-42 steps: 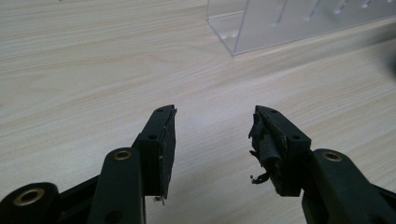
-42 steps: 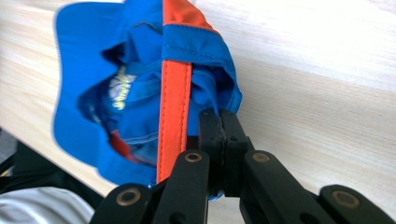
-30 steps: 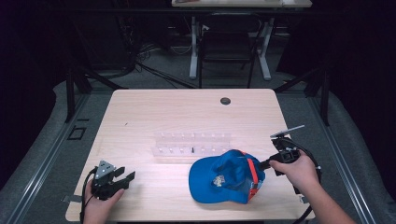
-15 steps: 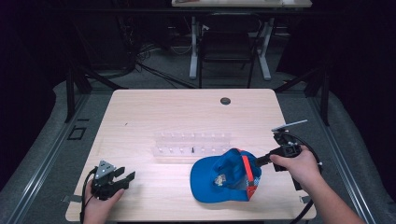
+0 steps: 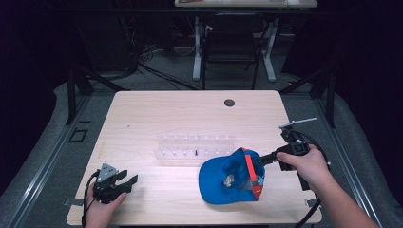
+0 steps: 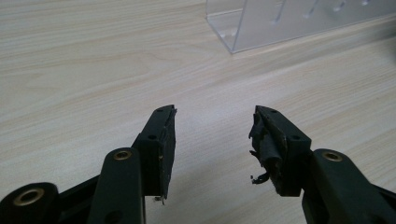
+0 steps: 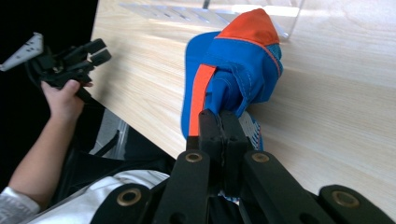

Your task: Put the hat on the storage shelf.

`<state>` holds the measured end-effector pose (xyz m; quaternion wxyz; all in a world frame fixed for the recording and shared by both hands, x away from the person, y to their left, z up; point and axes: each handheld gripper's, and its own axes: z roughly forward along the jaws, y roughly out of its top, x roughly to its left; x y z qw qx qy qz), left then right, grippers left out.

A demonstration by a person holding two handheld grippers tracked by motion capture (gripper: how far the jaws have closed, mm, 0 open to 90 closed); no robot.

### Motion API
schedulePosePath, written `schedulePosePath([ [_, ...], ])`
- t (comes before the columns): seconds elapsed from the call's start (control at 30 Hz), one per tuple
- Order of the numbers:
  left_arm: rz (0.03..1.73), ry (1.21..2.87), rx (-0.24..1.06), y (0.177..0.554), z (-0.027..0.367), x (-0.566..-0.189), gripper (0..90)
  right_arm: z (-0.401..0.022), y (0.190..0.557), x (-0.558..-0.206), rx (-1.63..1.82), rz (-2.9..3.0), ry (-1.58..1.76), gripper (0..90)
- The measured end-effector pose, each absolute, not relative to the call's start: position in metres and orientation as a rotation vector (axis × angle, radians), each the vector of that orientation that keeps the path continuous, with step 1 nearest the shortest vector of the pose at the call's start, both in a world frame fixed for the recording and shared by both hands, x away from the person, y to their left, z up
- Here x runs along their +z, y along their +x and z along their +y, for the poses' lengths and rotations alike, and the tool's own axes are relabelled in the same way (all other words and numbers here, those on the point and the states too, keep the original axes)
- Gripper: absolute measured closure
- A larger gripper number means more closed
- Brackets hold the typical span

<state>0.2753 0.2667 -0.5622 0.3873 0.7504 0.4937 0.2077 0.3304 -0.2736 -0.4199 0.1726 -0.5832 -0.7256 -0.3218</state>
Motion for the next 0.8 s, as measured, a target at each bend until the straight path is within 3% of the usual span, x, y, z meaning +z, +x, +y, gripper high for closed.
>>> schedulePosePath([
  [0.8, 1.256, 1.912, 0.532, 0.275, 0.266, -0.562, 49.9, -0.265, 0.328, -0.382, -1.037, -1.961, -1.556, 90.0],
])
